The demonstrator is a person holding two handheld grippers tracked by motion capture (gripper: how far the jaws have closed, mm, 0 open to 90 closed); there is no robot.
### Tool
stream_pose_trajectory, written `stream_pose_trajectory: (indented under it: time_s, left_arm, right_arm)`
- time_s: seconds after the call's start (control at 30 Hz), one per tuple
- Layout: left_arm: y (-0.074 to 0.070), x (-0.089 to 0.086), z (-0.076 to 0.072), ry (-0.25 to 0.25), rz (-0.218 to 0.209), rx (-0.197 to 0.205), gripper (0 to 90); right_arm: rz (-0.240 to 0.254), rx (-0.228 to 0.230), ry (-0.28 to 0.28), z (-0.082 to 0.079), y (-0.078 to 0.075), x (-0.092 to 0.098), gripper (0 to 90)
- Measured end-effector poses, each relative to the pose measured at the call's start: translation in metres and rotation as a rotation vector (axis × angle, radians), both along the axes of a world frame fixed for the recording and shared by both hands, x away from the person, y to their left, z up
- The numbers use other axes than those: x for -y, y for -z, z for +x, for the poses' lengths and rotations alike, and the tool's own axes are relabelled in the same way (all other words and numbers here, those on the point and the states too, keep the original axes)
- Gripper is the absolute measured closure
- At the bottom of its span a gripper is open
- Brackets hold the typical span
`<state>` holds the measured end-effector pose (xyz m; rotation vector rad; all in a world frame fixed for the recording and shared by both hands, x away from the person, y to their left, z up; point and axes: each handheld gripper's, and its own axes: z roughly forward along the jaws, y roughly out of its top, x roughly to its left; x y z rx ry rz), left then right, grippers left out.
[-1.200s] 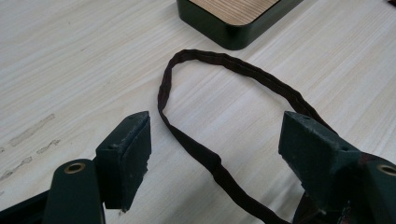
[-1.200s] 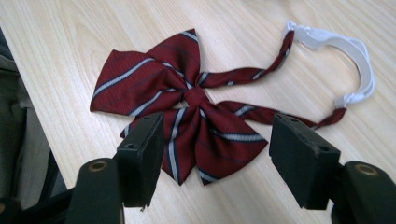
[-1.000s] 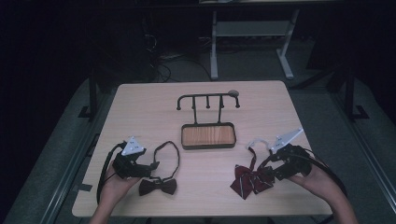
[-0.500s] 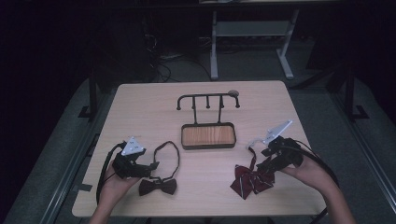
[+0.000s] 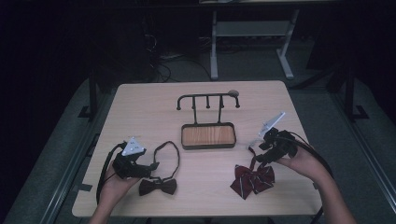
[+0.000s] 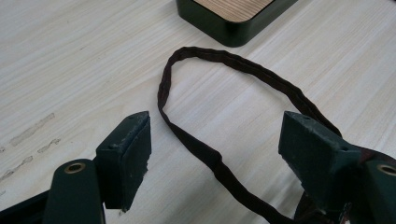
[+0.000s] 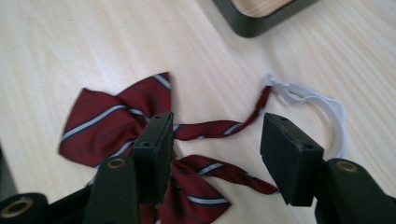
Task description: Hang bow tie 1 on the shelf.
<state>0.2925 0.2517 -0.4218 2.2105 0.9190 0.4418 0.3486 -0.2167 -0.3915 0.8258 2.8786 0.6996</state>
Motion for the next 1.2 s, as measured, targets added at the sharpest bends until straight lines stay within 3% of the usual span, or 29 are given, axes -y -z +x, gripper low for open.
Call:
stream_pose_trajectory:
  time_s: [0.33,0.5,0.9,1.2]
  left_arm:
    - [0.0,0.0,0.0,0.004,-0.001,0.001,26.0]
    - [0.0,0.0,0.0,0.004,0.0,0.0,26.0]
    - [0.0,0.0,0.0,0.006,0.007,-0.005,26.0]
    - [0.0,0.0,0.0,0.007,0.005,-0.004,26.0]
  right_arm:
    - [-0.048,-0.024,0.059,0.028,0.006,0.007,47.7]
    - [-0.073,-0.065,0.092,0.038,0.015,0.01,48.8]
    - [-0.093,-0.097,0.176,0.051,0.023,0.023,52.7]
    - [-0.157,-0.122,0.237,0.057,0.032,0.027,56.0]
